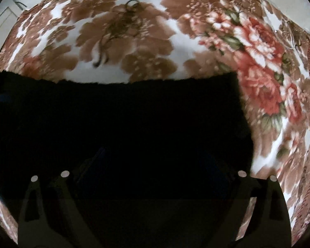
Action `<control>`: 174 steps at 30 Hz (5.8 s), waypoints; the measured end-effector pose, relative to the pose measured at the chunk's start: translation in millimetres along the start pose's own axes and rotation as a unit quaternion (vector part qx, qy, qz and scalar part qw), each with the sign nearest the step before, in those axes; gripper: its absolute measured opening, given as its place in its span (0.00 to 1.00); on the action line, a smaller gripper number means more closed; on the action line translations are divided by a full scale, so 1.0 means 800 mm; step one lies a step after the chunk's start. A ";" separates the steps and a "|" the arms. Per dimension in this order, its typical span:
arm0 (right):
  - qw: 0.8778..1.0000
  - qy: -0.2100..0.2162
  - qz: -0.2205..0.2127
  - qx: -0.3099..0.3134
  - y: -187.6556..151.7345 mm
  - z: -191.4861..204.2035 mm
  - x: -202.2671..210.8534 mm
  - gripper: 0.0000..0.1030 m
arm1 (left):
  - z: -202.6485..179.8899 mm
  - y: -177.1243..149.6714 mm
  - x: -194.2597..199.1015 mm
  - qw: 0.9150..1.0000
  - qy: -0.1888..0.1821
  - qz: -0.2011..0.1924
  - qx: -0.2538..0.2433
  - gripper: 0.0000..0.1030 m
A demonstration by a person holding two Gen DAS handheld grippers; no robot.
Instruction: Fold large clothes
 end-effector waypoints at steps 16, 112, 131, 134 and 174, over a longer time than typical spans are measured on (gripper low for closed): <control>0.998 -0.026 -0.044 -0.024 -0.021 -0.019 0.041 0.95 | -0.035 -0.034 0.043 0.999 -0.001 -0.041 0.018 0.95; 0.999 -0.021 -0.040 -0.022 -0.182 0.102 0.032 0.95 | 0.052 -0.318 -0.026 0.829 -0.296 -0.225 0.418 0.36; 0.998 -0.033 -0.051 -0.018 -0.187 0.102 0.017 0.95 | 0.015 -0.279 0.087 0.890 -0.178 -0.252 0.336 0.24; 0.998 -0.026 -0.051 -0.018 -0.188 0.097 0.015 0.95 | -0.005 -0.264 0.118 0.899 -0.149 -0.263 0.316 0.23; 0.989 0.033 -0.033 -0.137 -0.246 -0.233 0.034 0.95 | -0.462 -0.093 0.138 0.924 0.301 -0.171 -0.164 0.23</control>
Point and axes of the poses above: each gripper's, at about its wrist camera, not at the fingertips, and x roughly against the way its jaws point, z to its left, y to its top, the point moved 3 cm from there along -x, roughly the way its jaws point, and after that the axes turned 15 degrees about z, right-handed, at the moved point
